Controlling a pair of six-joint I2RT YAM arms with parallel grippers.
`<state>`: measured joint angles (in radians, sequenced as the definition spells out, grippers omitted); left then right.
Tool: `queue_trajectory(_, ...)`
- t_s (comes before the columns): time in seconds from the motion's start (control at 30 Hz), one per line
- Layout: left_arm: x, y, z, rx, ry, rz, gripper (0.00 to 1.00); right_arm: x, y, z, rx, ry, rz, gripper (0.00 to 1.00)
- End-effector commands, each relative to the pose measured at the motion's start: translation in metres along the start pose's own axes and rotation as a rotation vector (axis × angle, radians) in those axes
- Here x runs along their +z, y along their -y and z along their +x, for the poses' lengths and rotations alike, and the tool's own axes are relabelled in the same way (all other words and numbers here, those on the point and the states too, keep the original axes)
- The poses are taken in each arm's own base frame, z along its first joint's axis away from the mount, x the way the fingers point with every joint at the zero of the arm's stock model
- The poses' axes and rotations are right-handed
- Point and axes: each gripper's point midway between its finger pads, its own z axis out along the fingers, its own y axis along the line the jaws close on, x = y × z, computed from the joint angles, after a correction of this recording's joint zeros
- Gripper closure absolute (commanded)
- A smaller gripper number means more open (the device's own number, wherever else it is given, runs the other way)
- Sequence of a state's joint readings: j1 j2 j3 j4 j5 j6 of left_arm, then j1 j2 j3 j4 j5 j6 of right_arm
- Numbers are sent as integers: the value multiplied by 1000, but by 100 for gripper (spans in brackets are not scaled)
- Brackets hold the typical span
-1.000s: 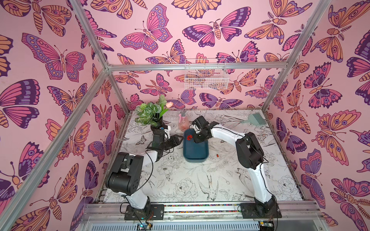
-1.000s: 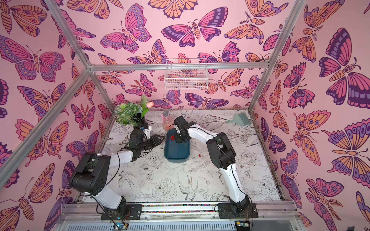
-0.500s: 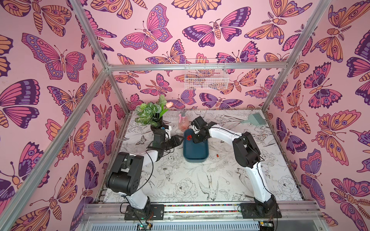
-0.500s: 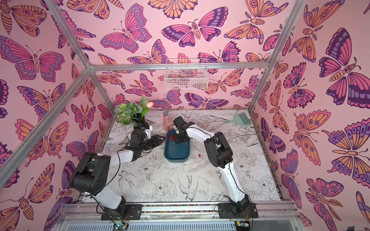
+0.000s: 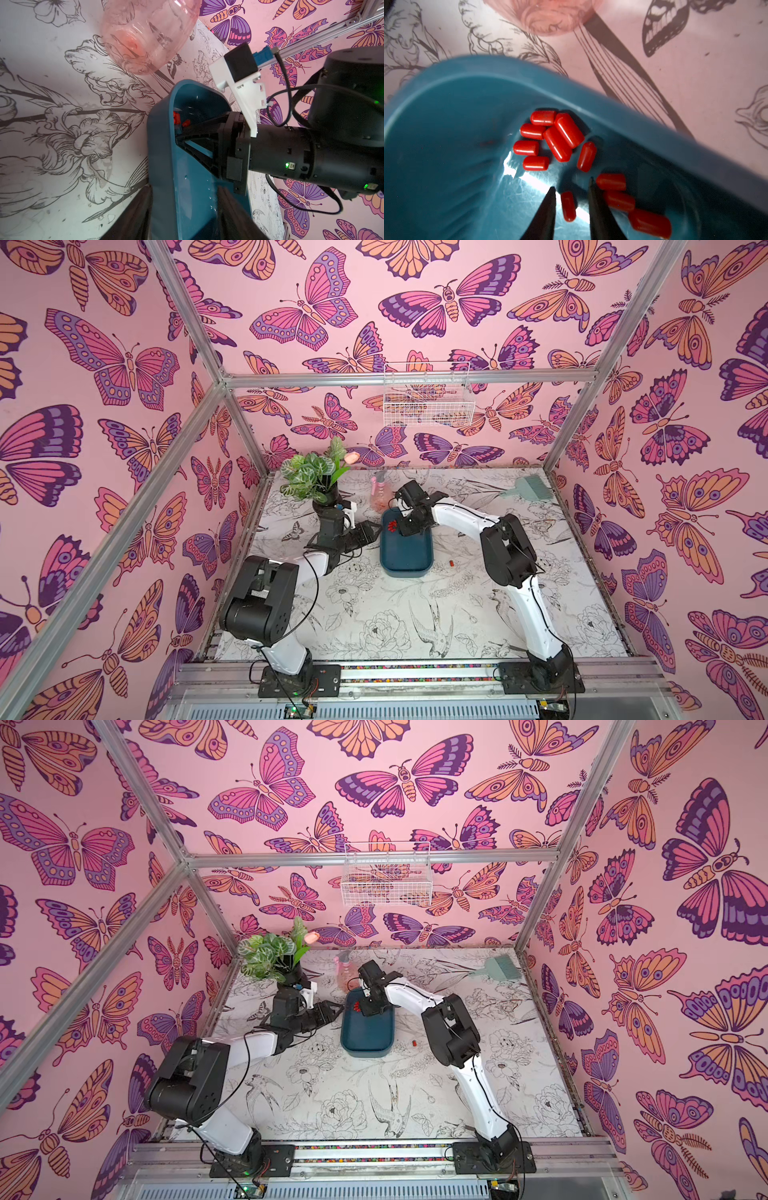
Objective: Take the screw protection sleeves out of the storage box
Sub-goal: Pick up the screw protection sleeve from the storage box.
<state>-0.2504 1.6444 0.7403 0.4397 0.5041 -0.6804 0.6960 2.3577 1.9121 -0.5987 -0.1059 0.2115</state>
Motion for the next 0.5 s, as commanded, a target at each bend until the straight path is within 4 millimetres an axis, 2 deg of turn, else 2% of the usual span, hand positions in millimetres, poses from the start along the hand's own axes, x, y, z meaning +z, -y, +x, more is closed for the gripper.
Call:
queue_trajectory(0.0,3,1,-1,20,-5,-6,45,10,-2,14,4,-60,-4,73)
queue_trajectory(0.27,3,0,-1,20,-4,-8,45,1,-9,13,2,-51,-22,87)
queue_trajectory(0.47,4,0,-1,18,-6,-11,45,-23,-14,7,0,-11,-34,89)
